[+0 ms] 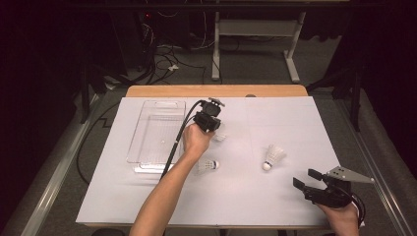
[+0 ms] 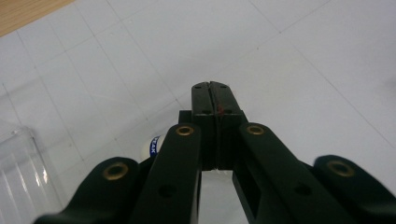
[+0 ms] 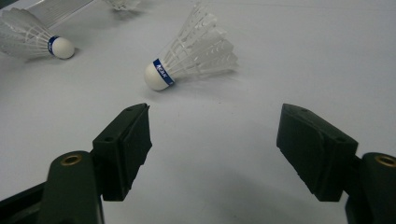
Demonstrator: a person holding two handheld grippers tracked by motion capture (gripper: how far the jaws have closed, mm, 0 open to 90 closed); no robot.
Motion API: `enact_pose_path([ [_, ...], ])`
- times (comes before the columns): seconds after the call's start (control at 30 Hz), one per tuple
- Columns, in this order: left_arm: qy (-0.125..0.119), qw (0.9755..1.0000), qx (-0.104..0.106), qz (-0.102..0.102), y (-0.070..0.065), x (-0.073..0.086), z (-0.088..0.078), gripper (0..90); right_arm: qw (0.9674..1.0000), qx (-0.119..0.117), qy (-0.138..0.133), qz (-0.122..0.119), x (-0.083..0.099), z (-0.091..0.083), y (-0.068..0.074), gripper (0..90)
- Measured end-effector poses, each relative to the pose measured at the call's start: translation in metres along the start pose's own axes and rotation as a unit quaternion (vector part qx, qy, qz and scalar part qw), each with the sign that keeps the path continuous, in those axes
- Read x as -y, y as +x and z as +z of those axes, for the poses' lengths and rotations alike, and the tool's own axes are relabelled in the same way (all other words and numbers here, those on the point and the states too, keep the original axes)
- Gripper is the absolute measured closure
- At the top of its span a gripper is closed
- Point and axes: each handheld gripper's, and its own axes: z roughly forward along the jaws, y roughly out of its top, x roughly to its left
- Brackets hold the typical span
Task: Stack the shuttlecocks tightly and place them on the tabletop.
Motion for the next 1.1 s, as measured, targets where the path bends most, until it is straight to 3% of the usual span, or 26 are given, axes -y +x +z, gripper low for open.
enact_pose_path([
  [0.27, -0.002, 1.0000, 0.005, 0.000, -0.004, -0.009, 0.003, 89.9, 1.0000, -0.001, 0.001, 0.000, 0.000, 0.000, 0.000, 26.5],
  [0.47, -0.006, 0.9996, 0.017, -0.023, -0.002, -0.012, 0.009, 89.8, 1.0000, -0.003, 0.001, 0.000, 0.000, 0.000, 0.000, 26.5],
  [1.1, -0.003, 0.9998, 0.008, -0.020, -0.010, -0.022, 0.028, 89.5, 0.9999, -0.007, 0.007, -0.001, 0.000, 0.002, 0.000, 26.4],
])
